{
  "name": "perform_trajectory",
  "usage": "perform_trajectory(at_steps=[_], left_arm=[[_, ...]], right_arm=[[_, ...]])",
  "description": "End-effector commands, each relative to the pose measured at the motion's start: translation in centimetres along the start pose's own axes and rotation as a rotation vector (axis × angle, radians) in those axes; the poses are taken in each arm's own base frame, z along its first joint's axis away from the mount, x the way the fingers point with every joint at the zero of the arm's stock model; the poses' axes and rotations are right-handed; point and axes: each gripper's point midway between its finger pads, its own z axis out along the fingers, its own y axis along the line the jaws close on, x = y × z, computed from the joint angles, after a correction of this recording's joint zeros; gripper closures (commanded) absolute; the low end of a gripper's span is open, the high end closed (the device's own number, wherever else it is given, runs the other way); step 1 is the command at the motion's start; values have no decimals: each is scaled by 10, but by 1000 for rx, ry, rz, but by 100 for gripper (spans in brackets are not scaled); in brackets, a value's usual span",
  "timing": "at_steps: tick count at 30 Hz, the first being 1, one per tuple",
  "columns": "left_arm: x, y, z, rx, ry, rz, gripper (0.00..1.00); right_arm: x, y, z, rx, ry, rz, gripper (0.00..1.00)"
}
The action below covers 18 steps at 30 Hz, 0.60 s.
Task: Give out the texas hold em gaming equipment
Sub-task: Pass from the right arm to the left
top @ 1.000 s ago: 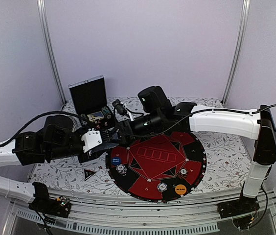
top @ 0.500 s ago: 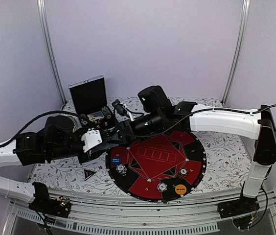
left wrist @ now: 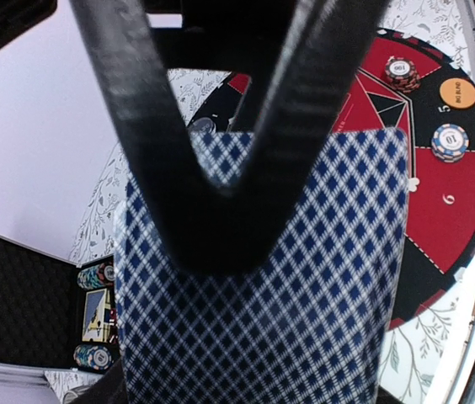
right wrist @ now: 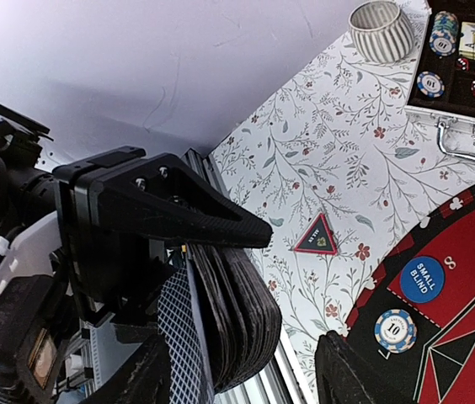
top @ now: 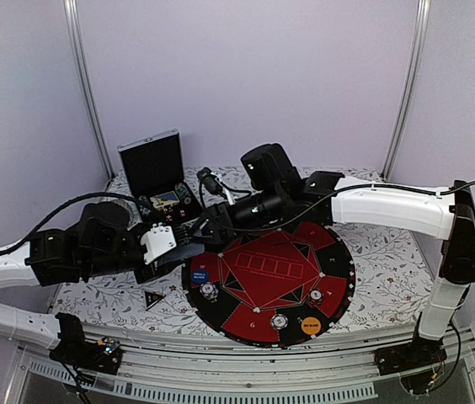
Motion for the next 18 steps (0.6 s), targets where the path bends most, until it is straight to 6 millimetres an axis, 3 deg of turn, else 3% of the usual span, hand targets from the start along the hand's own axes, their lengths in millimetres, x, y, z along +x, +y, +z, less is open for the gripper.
perform_trajectory(at_steps=[1, 5, 10, 18], left_arm=[[3, 2, 1, -3, 1, -23, 43], [3, 2, 1, -4, 1, -23, 43], [3, 4, 1, -10, 5, -24, 44], [4, 4, 2, -10, 8, -22, 43]], right_arm=[[-21, 9, -27, 27, -76, -18, 41], [-17, 8, -25, 19, -57, -11, 48], [-11, 6, -20, 6, -33, 6, 65], [-6, 9, -16, -29, -6, 14, 84]])
